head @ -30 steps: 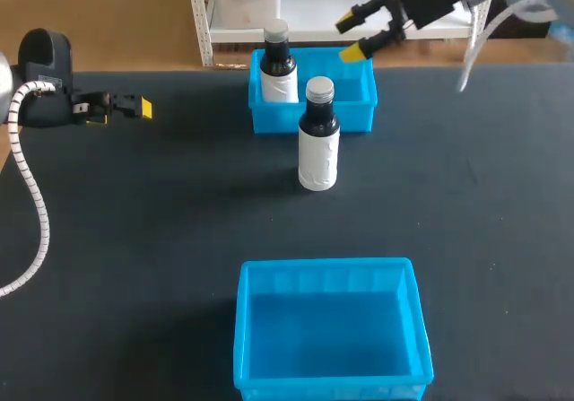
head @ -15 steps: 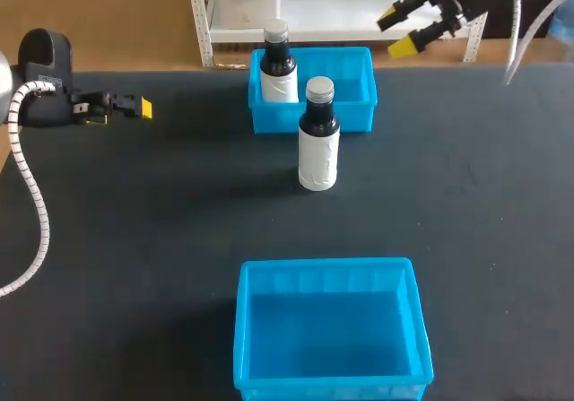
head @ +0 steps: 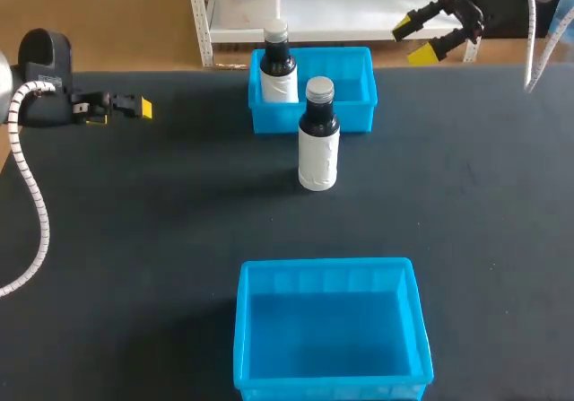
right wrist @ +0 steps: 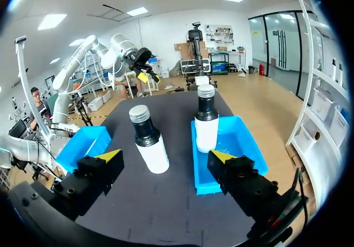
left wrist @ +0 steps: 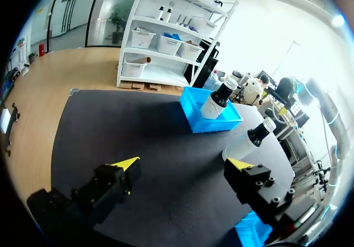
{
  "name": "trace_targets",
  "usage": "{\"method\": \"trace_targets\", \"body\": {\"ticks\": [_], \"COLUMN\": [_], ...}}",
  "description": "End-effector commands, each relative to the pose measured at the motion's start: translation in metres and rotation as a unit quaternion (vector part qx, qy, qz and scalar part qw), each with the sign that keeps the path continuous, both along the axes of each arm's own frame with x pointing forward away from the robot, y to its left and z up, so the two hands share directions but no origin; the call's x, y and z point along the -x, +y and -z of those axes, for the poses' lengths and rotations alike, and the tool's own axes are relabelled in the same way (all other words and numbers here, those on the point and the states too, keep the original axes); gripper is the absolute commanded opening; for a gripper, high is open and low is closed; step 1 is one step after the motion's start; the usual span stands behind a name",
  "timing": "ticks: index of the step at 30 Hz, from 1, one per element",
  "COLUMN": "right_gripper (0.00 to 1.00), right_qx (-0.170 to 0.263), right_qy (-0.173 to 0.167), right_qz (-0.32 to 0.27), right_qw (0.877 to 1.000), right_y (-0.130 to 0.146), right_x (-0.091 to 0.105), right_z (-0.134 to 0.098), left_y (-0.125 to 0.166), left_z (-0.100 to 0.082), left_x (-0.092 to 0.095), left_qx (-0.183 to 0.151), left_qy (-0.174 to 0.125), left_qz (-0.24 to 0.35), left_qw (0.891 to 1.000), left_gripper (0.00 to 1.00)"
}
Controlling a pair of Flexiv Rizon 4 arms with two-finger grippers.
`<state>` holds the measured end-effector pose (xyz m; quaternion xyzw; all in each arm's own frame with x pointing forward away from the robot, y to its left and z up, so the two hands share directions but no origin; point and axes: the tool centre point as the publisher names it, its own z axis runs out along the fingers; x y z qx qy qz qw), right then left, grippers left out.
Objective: Pick up the bottle, and place it in the far bin if it is heavy, or in the near bin if it is light.
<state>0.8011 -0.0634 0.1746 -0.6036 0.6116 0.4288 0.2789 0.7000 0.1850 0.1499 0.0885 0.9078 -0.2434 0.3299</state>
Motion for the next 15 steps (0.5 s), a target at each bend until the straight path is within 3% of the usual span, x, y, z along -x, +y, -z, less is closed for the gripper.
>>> {"method": "trace_targets", "body": {"ticks": [1, 15], "right_gripper": [1.0, 1.0], "right_qx": [0.004, 0.008], "right_qy": [-0.033, -0.046], "right_qz": [0.055, 0.058], "right_qw": [0.998, 0.997], "right_y": [0.0, 0.01], "right_x": [0.027, 0.059], "right_z": [-0.002, 0.003], "left_y": [0.0, 0.0], "left_z": [0.0, 0.0], "left_x": [0.0, 0.0], "left_qx": [0.0, 0.0], "left_qy": [0.0, 0.0], "left_qz": [0.0, 0.0], "left_qw": [1.0, 1.0], "left_gripper": [1.0, 1.0]}}
